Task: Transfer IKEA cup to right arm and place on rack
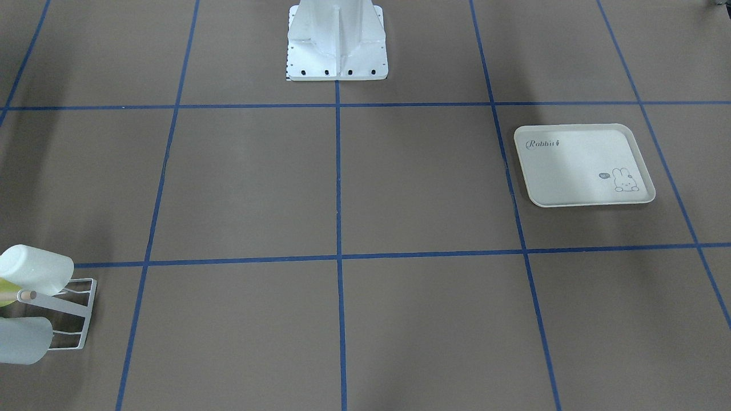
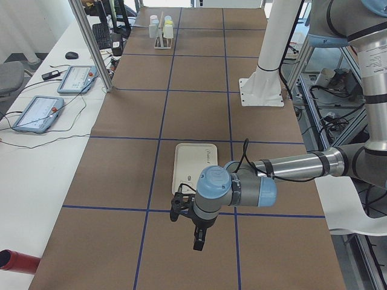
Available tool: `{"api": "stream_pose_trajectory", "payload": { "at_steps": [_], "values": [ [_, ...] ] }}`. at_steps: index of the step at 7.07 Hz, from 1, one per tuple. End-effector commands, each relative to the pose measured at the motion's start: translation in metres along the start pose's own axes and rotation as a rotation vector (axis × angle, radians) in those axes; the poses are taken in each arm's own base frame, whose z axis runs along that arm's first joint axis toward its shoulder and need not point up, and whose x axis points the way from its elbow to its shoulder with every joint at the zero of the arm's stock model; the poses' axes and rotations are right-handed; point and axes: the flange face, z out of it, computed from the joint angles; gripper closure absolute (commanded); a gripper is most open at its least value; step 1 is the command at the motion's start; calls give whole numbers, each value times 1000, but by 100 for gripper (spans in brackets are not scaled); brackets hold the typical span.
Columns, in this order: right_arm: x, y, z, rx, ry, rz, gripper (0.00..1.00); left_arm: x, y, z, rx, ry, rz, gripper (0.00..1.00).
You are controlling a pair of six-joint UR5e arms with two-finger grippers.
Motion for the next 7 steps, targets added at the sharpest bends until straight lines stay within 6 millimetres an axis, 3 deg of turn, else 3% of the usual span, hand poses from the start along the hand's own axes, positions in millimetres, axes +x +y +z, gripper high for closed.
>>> {"api": "stream_pose_trajectory", "payload": {
  "at_steps": [1, 7],
  "values": [
    [0, 0, 0, 1, 0, -1, 0, -1, 1, 2, -3, 1, -2, 0],
    [0, 0, 0, 0, 0, 1, 0, 2, -2, -3, 7, -1, 6, 0]
  ]
}}
